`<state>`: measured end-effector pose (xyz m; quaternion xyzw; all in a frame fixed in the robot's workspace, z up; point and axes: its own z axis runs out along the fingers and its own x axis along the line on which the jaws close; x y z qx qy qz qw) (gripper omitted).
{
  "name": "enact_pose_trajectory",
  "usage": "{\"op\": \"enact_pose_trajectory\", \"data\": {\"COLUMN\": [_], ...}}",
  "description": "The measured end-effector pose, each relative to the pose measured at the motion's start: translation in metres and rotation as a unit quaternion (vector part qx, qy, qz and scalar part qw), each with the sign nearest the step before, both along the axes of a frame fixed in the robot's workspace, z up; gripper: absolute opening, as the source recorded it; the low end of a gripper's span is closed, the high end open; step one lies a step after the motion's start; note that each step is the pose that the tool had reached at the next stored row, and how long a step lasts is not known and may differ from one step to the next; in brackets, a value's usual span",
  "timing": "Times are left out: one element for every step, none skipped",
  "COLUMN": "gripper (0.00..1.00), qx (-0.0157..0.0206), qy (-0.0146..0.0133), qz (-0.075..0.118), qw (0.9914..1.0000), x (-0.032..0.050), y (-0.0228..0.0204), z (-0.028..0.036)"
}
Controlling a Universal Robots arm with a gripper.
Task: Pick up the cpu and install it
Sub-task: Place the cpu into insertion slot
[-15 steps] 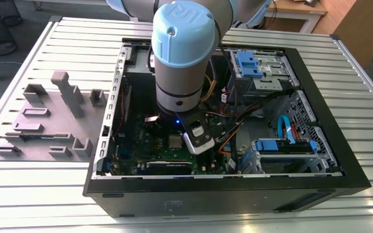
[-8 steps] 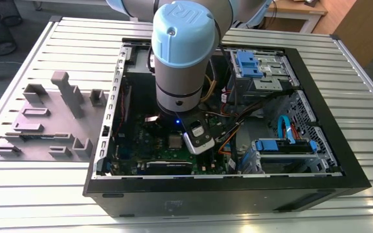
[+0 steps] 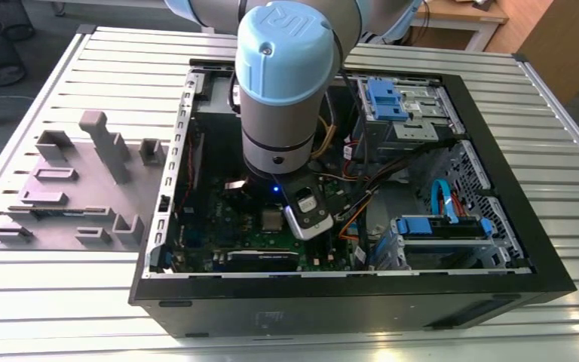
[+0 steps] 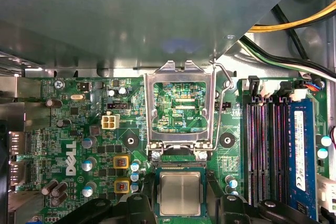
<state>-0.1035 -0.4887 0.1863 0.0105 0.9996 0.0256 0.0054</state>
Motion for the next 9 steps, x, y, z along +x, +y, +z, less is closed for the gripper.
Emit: {"op": "enact_pose_trajectory", "data": {"gripper": [0.47, 0.47, 0.47, 0.47, 0.47, 0.47, 0.47, 0.47, 0.47], "qx": [0.0, 0.0, 0.0, 0.0, 0.0, 0.0, 0.0, 0.0, 0.0], "qy": [0.0, 0.0, 0.0, 0.0, 0.0, 0.0, 0.0, 0.0, 0.0], "qz": [0.0, 0.0, 0.0, 0.0, 0.0, 0.0, 0.0, 0.0, 0.0], "qw": [1.0, 1.0, 1.0, 1.0, 1.0, 1.0, 1.0, 1.0, 1.0], "x": [0.0, 0.0, 0.0, 0.0, 0.0, 0.0, 0.0, 0.0, 0.0], "y": [0.0, 0.0, 0.0, 0.0, 0.0, 0.0, 0.0, 0.0, 0.0], "z": [0.0, 0.0, 0.0, 0.0, 0.0, -0.0001, -0.0001, -0.0001, -0.0001]}}
